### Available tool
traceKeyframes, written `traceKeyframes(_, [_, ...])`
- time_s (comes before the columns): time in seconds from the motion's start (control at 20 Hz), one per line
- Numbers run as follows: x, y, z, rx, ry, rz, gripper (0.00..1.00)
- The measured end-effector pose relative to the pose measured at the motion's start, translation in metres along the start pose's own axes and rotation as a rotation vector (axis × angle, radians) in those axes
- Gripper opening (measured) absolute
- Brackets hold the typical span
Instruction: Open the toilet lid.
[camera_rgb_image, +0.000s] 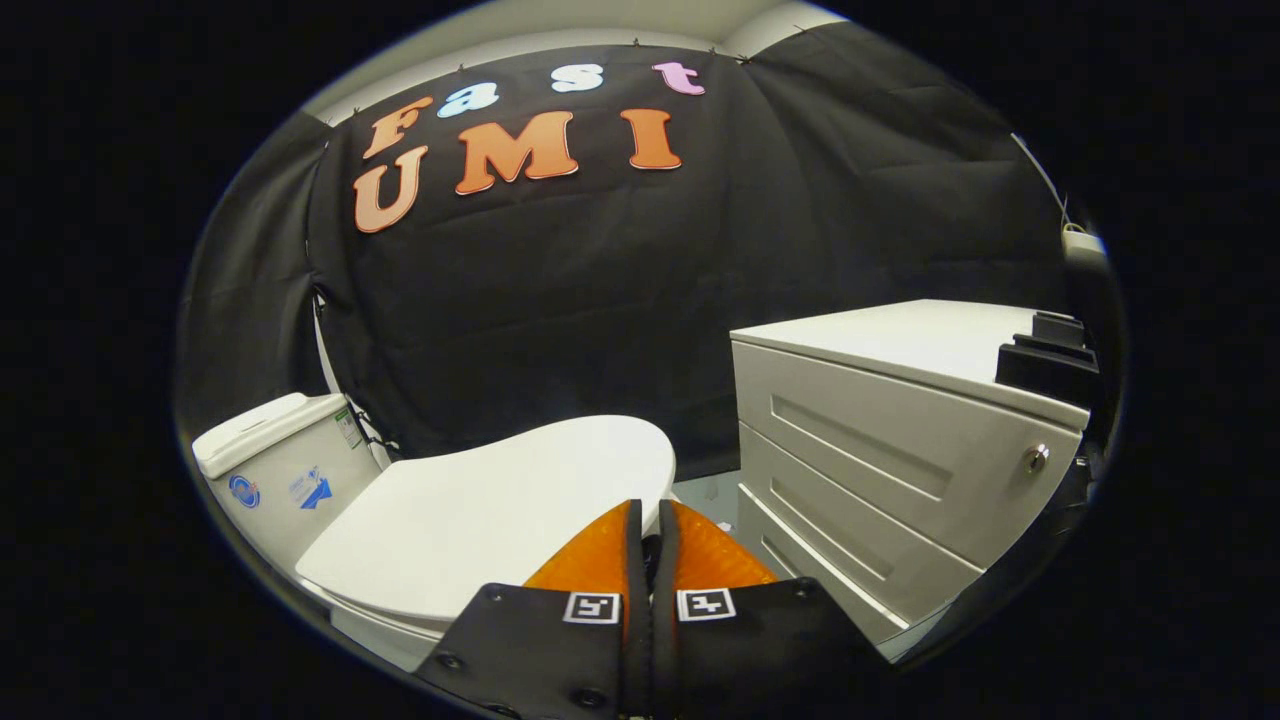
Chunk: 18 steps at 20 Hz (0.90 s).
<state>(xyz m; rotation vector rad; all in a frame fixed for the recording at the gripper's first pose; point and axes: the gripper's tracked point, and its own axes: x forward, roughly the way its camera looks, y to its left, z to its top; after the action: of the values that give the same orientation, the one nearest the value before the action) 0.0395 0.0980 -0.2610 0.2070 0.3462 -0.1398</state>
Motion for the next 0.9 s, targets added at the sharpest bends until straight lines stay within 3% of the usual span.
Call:
traceKeyframes(0.2, [-0.006,0.021,0.041,-0.011,-0.085,0.032,0.07])
traceKeyframes(0.6, [0.005,0.009,0.016,-0.119,-0.046,0.01,0.07])
traceKeyframes(0.9, [0.012,0.009,0.018,-0.111,0.013,0.064,0.07])
